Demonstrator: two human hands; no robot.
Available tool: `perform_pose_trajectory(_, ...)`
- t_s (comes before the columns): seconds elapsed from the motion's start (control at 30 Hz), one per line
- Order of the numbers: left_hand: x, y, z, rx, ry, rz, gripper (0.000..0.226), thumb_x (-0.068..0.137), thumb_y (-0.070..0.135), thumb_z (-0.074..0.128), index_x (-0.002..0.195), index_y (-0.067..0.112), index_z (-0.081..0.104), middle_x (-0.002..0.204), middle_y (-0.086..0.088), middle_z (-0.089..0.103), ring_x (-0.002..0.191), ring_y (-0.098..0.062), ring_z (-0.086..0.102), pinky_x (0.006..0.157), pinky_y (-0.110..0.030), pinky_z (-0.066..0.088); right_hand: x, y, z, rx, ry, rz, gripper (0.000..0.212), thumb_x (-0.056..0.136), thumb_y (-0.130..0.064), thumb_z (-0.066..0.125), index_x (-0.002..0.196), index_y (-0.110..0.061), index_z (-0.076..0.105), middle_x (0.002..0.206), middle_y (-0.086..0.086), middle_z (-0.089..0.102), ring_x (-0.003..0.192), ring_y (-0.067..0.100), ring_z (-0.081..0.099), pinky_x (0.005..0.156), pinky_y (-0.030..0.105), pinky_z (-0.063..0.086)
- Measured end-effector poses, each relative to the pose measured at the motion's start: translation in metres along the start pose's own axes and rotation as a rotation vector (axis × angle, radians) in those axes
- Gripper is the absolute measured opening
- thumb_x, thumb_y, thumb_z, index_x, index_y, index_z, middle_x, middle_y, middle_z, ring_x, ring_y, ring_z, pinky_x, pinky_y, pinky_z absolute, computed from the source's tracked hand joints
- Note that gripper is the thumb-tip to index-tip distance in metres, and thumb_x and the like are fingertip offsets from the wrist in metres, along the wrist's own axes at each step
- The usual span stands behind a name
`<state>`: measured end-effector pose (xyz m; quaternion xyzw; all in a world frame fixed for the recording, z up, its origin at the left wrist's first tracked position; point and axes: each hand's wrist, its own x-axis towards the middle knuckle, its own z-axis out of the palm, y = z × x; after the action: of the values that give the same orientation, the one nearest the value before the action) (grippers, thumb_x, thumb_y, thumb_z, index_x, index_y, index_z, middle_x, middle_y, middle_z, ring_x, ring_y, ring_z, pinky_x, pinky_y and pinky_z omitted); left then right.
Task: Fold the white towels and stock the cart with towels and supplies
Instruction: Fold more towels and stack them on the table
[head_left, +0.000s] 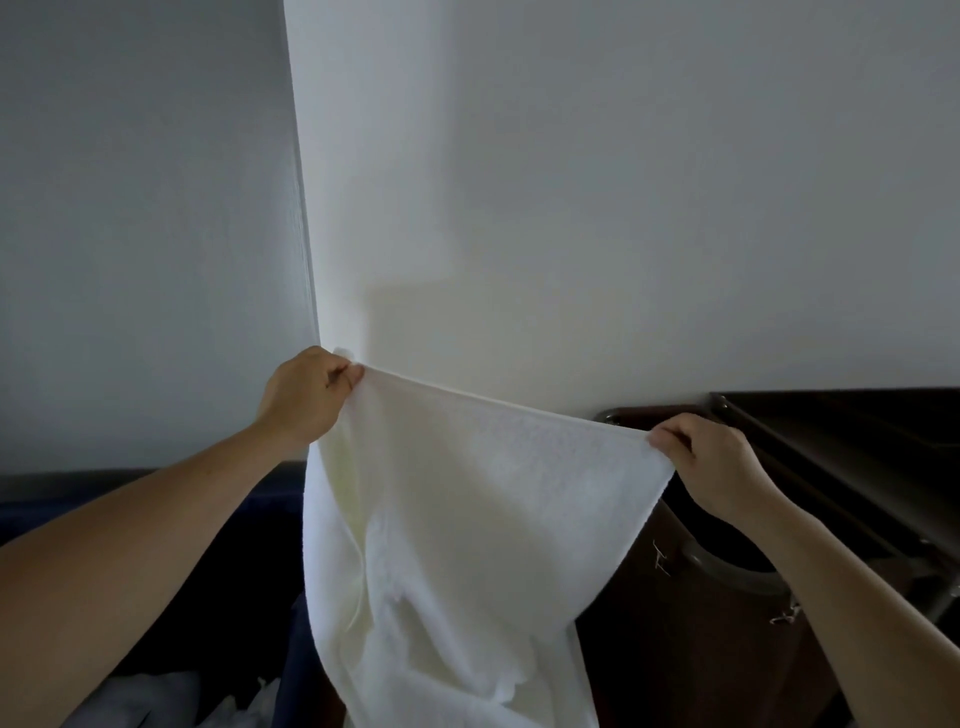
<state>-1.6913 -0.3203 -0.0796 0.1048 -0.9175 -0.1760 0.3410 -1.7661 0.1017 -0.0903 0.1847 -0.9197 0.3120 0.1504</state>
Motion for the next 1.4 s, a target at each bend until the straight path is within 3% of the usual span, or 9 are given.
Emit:
perform_pose_trajectory(0.2,0.001,0.005,0.004,-0.109,-0.134,-0.195,0.048,0.100,0.024,0.049,0.057,0.007,0.037,0.059,-0.006,0.034,0.056,-0.023,0.037,0.056,-0.031,0.029,0.004,-0.003,-0.002,0.617,-0.063,0.311,0.031,0.102,-0.023,0.053,0.088,0.001,0.067,0.076,0.012,0.065,0.071,0.028,0.060,0.067,0.043,0.051)
perform_pose_trajectory(0.27,0.000,0.001,0.007,-0.186,-0.142,-0.299,0.040,0.099,0.019,0.051,0.064,-0.001,0.052,0.075,0.003,0.033,0.063,-0.023,0.045,0.060,-0.030,0.034,0.003,0.005,-0.004,0.700,-0.160,0.471,0.025,0.101,-0.017,0.056,0.092,0.004,0.066,0.083,0.016,0.061,0.074,0.027,0.056,0.064,0.037,0.049)
perform_pose_trajectory(0.3,-0.002,-0.002,0.009,-0.210,-0.149,-0.339,0.034,0.099,0.017,0.052,0.076,-0.005,0.065,0.117,0.004,0.041,0.071,-0.023,0.053,0.066,-0.029,0.040,0.001,0.011,-0.003,0.673,-0.198,0.517,0.022,0.100,-0.015,0.057,0.091,0.003,0.064,0.083,0.016,0.059,0.072,0.025,0.055,0.062,0.034,0.048)
perform_pose_trajectory(0.33,-0.004,-0.004,0.012,-0.235,-0.153,-0.370,0.027,0.099,0.014,0.053,0.093,-0.002,0.073,0.107,-0.004,0.069,0.085,-0.025,0.060,0.078,-0.029,0.045,-0.002,0.016,0.000,0.638,-0.235,0.543,0.020,0.099,-0.014,0.057,0.088,0.002,0.063,0.082,0.016,0.058,0.069,0.023,0.054,0.058,0.032,0.047)
perform_pose_trajectory(0.43,-0.012,0.005,0.019,-0.311,-0.150,-0.393,0.026,0.100,0.010,0.051,0.116,0.007,0.072,0.131,-0.007,0.064,0.119,-0.026,0.058,0.097,-0.029,0.042,-0.010,0.014,0.014,0.641,-0.270,0.589,0.016,0.099,-0.012,0.057,0.096,0.003,0.062,0.092,0.021,0.063,0.075,0.025,0.061,0.056,0.030,0.050)
perform_pose_trajectory(0.63,-0.011,0.081,0.021,-0.491,-0.225,-0.250,0.063,0.097,0.017,0.056,0.153,0.019,0.030,0.131,-0.006,0.062,0.105,-0.021,0.060,0.082,-0.031,0.050,0.013,-0.038,0.033,0.989,-0.059,0.634,0.013,0.094,-0.006,0.064,0.102,0.004,0.064,0.084,0.017,0.067,0.058,0.019,0.065,0.050,0.028,0.054)
perform_pose_trajectory(0.73,-0.019,0.124,0.025,-0.470,-0.162,-0.182,0.049,0.094,0.022,0.062,0.140,0.010,0.049,0.123,-0.006,0.066,0.113,-0.023,0.061,0.100,-0.036,0.048,0.021,-0.076,0.040,0.941,-0.010,0.479,0.015,0.094,-0.006,0.065,0.082,0.003,0.064,0.064,0.014,0.066,0.044,0.017,0.063,0.045,0.026,0.054)
perform_pose_trajectory(0.93,-0.047,0.156,0.034,-0.398,-0.180,-0.138,0.017,0.089,0.024,0.063,0.095,0.010,0.071,0.089,0.001,0.073,0.085,-0.017,0.067,0.076,-0.033,0.056,0.014,-0.125,0.061,0.699,-0.049,0.272,0.019,0.095,-0.010,0.059,0.083,-0.001,0.069,0.069,0.016,0.073,0.062,0.030,0.072,0.072,0.048,0.062)
perform_pose_trajectory(1.4,-0.064,0.136,0.025,-0.106,-0.242,0.077,0.025,0.100,0.033,0.045,0.095,0.013,0.060,0.078,0.003,0.064,0.072,-0.017,0.059,0.061,-0.028,0.046,0.013,-0.137,0.066,0.535,-0.345,0.133,0.046,0.090,0.001,0.043,0.135,-0.002,0.049,0.081,0.017,0.072,0.071,0.033,0.073,0.083,0.049,0.060)
